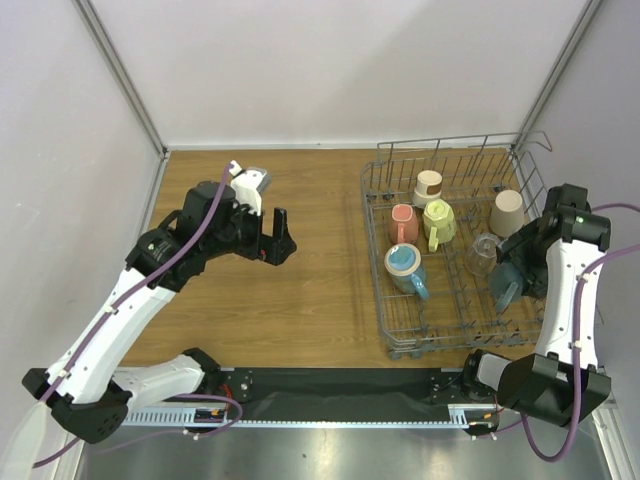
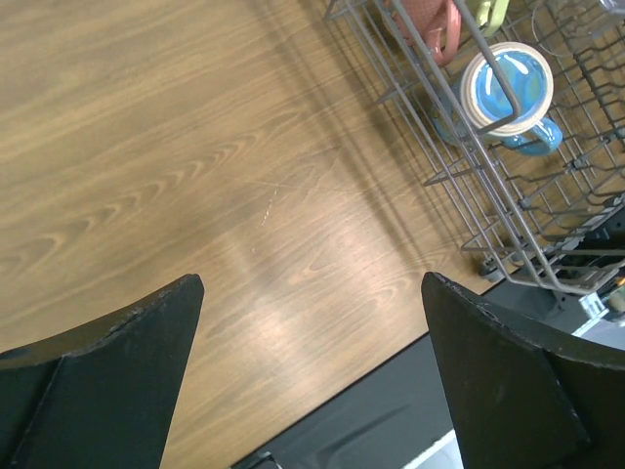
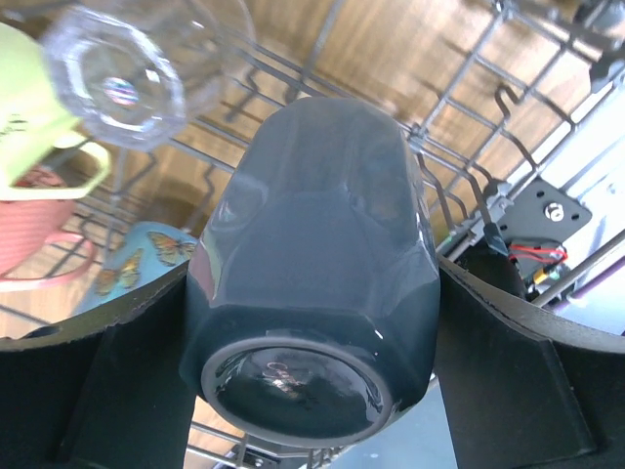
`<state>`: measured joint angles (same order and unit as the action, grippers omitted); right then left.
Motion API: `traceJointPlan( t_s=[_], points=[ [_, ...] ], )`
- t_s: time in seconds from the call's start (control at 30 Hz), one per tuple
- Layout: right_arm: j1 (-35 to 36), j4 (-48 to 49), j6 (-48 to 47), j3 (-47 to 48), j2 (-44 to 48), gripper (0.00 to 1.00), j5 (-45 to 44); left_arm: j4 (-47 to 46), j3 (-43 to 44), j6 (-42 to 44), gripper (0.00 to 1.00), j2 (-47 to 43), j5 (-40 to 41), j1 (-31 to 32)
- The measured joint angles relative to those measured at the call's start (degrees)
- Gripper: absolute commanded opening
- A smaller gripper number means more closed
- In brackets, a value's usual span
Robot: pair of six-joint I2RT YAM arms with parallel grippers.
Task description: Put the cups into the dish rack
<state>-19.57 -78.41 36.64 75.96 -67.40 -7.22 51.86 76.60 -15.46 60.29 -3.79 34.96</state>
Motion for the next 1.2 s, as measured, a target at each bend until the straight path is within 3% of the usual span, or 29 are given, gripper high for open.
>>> traceJointPlan(
  t_s=[0.63,1.2],
  points=[
    [0.00,0.72,1.29,-8.87,1.31,0.00,0.17,-0.50,-0.74,4.57,1.00,-0.85,0.24,2.43],
    [-0.04,12.02,0.57,-19.37,0.09,0.01,-0.26,-0.17,-0.74,4.52,1.00,-0.66,0.63,2.25]
  ],
)
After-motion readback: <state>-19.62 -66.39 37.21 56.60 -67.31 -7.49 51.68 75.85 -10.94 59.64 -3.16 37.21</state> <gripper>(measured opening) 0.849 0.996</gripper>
